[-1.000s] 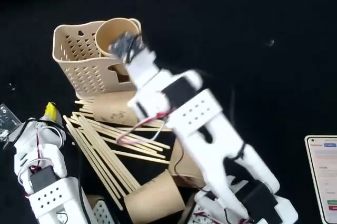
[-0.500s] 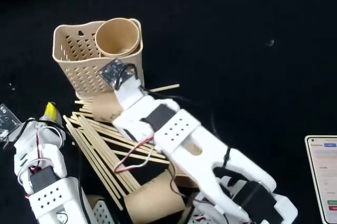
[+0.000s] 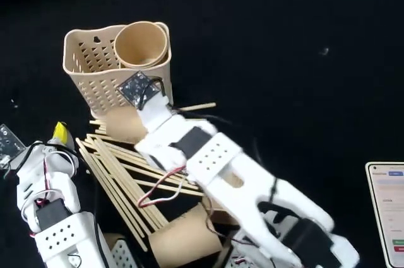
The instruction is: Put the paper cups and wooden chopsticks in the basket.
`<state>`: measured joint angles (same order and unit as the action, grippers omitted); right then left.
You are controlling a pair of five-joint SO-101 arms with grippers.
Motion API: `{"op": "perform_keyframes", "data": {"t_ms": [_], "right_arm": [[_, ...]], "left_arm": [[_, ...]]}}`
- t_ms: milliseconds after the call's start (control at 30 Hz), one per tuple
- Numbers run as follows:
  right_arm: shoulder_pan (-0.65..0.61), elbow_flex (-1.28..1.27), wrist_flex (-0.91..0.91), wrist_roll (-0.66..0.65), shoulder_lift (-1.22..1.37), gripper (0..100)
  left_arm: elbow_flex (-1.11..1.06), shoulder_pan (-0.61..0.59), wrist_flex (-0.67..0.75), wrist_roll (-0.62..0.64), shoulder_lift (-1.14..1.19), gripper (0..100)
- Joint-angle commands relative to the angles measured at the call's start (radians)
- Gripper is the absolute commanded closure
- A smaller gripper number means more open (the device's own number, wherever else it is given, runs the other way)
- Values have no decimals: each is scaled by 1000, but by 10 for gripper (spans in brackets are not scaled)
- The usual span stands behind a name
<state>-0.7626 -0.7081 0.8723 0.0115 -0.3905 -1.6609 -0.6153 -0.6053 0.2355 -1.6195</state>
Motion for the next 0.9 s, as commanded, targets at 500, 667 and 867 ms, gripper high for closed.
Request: {"op": "perform_keyframes", "data": {"t_ms": [500,667,867], "right_arm": [[704,140,537,-624,-343,988],[807,381,571,-628,-209,988],[654,866,680,-655,-125,988]], "left_arm": [[35,13,3,-11,-12,766],[35,15,5,-11,-12,766],[35,15,5,-11,-12,766]]}}
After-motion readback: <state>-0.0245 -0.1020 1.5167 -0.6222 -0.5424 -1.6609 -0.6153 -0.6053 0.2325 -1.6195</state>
